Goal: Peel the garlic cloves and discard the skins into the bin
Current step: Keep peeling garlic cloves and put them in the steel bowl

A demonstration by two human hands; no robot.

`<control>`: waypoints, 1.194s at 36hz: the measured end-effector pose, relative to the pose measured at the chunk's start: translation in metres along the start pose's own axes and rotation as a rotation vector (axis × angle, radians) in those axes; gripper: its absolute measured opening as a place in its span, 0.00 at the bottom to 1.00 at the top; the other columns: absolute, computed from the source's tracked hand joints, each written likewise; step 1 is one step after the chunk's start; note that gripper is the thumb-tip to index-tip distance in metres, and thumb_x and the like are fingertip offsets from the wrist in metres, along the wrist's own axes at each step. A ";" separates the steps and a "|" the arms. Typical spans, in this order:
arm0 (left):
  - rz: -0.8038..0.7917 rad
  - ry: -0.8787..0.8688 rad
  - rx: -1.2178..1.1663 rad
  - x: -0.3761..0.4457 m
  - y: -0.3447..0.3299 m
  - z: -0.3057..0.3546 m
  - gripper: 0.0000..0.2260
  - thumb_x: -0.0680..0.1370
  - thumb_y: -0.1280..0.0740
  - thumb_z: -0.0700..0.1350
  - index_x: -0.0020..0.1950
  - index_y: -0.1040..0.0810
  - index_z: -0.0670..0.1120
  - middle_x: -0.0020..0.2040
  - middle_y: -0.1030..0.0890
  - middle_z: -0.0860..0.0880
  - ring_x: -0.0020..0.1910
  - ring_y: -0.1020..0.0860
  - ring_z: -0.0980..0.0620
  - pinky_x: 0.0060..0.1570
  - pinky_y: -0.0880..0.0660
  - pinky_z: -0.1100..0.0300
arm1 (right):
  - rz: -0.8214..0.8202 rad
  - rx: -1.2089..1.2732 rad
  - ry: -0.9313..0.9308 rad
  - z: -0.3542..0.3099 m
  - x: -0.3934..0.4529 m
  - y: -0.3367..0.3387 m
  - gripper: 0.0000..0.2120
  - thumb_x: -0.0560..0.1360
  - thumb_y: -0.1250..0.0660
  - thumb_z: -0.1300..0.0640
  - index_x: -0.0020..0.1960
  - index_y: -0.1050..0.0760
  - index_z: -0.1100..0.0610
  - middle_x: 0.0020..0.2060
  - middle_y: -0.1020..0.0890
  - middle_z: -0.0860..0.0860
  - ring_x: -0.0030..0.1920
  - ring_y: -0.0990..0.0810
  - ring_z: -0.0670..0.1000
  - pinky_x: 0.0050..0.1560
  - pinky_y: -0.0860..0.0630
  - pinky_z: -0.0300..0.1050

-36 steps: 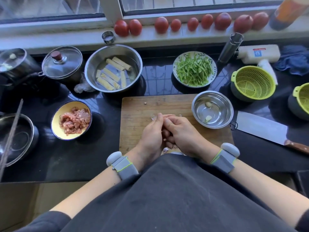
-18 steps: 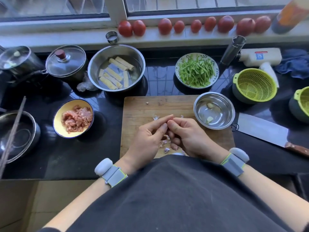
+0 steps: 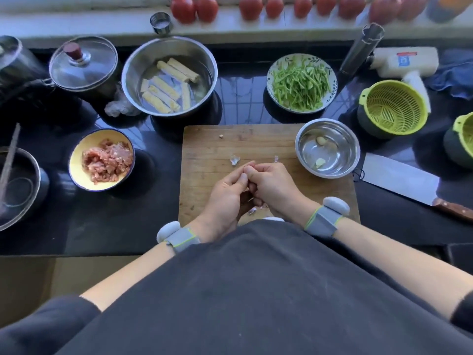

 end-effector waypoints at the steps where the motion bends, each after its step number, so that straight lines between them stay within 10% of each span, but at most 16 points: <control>1: -0.003 0.001 0.010 0.003 0.002 0.004 0.16 0.86 0.44 0.40 0.71 0.26 0.46 0.32 0.24 0.49 0.30 0.25 0.49 0.41 0.29 0.51 | -0.046 0.018 -0.005 -0.004 0.000 0.000 0.16 0.81 0.35 0.58 0.37 0.24 0.63 0.25 0.29 0.53 0.21 0.33 0.51 0.26 0.35 0.47; 6: -0.006 -0.050 -0.125 -0.002 0.013 0.007 0.14 0.84 0.41 0.39 0.66 0.22 0.49 0.50 0.15 0.46 0.45 0.17 0.49 0.51 0.20 0.53 | -0.194 0.075 0.090 -0.013 -0.014 0.008 0.08 0.80 0.33 0.61 0.56 0.16 0.58 0.42 0.18 0.66 0.38 0.21 0.57 0.42 0.20 0.59; 9: -0.007 -0.119 -0.136 -0.004 0.014 0.018 0.12 0.82 0.38 0.36 0.61 0.19 0.47 0.54 0.14 0.44 0.50 0.16 0.50 0.54 0.19 0.57 | -0.209 0.107 0.154 -0.021 -0.015 0.015 0.14 0.79 0.34 0.68 0.62 0.19 0.59 0.39 0.21 0.58 0.41 0.20 0.53 0.55 0.18 0.60; 15: -0.027 -0.206 -0.050 -0.010 0.016 0.023 0.10 0.78 0.33 0.34 0.58 0.18 0.40 0.55 0.15 0.41 0.51 0.17 0.47 0.62 0.23 0.45 | -0.214 0.065 0.154 -0.023 -0.018 0.017 0.18 0.80 0.35 0.68 0.70 0.25 0.62 0.38 0.16 0.51 0.39 0.16 0.49 0.47 0.16 0.45; 21: -0.017 -0.381 0.145 -0.011 0.019 0.029 0.15 0.74 0.24 0.44 0.60 0.16 0.49 0.62 0.20 0.36 0.53 0.22 0.41 0.62 0.25 0.39 | -0.335 -0.017 0.130 -0.033 -0.025 0.020 0.12 0.84 0.40 0.59 0.64 0.21 0.59 0.37 0.20 0.56 0.34 0.21 0.52 0.40 0.23 0.51; 33: -0.076 -0.566 0.376 -0.017 0.016 0.038 0.10 0.75 0.27 0.45 0.55 0.14 0.51 0.60 0.26 0.45 0.60 0.23 0.50 0.62 0.24 0.51 | -0.636 0.147 0.013 -0.032 -0.043 0.019 0.23 0.81 0.40 0.49 0.57 0.26 0.71 0.26 0.32 0.53 0.28 0.36 0.50 0.43 0.20 0.49; 38: -0.053 -0.536 0.158 -0.017 0.015 0.041 0.05 0.75 0.30 0.37 0.50 0.17 0.40 0.51 0.15 0.47 0.56 0.19 0.53 0.57 0.25 0.60 | -0.430 0.261 0.006 -0.037 -0.038 0.031 0.24 0.79 0.40 0.44 0.54 0.22 0.65 0.34 0.20 0.61 0.27 0.25 0.54 0.38 0.22 0.52; 43: -0.021 -0.520 0.164 -0.018 0.021 0.043 0.04 0.77 0.31 0.32 0.50 0.18 0.36 0.47 0.14 0.47 0.50 0.18 0.52 0.52 0.24 0.62 | -0.111 -0.088 0.372 -0.051 -0.039 0.049 0.03 0.79 0.32 0.63 0.48 0.21 0.64 0.38 0.15 0.58 0.35 0.17 0.60 0.43 0.16 0.57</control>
Point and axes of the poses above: each hand's wrist, its own x-axis towards the middle knuckle, its own y-axis out of the back of the hand, z = x × y, the point moved 4 cm from there along x, towards the middle knuckle
